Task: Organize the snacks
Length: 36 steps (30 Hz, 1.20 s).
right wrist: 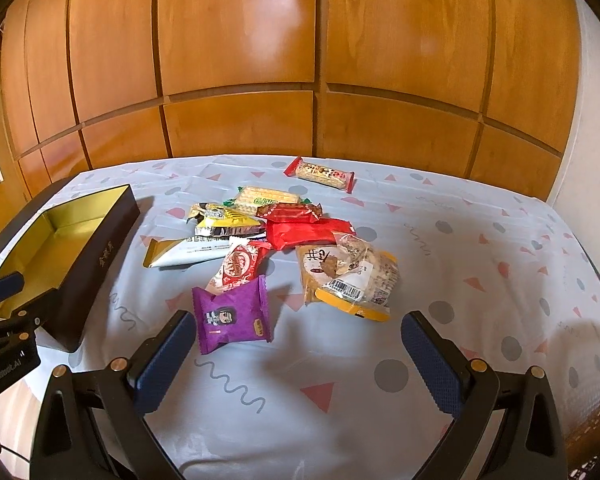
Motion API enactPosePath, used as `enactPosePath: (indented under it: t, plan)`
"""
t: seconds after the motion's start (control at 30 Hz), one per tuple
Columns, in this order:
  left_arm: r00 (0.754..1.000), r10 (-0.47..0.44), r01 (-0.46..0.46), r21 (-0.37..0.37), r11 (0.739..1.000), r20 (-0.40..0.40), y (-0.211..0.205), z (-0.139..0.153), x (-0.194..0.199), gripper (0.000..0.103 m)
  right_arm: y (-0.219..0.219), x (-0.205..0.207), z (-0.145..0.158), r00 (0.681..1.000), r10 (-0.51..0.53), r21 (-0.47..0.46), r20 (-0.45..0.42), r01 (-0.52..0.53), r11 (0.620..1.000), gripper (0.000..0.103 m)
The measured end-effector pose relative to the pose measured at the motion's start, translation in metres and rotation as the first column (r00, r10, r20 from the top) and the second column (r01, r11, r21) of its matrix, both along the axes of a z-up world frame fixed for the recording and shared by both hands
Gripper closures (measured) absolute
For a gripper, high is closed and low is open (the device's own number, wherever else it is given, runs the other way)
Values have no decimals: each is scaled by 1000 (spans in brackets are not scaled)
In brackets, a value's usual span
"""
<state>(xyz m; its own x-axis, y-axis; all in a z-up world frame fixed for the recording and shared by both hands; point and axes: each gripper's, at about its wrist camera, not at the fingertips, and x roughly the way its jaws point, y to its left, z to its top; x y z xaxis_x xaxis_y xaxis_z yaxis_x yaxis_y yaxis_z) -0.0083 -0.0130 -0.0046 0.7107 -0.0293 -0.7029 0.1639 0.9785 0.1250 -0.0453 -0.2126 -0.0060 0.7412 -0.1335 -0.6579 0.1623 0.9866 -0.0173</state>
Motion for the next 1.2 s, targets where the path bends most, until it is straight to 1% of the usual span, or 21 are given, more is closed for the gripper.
enactPosePath:
  t: [1.03,1.2]
  plan:
    - [1000,-11,11,4,1000,-7,-6,-1,1,39,-10,0,5,1000,-23,-11,17,23,1000,0]
    - [1000,-14,14,6,1000,-14,-7,-2,1,39,-17,1,7,999,-42,-10,23,42,999,0]
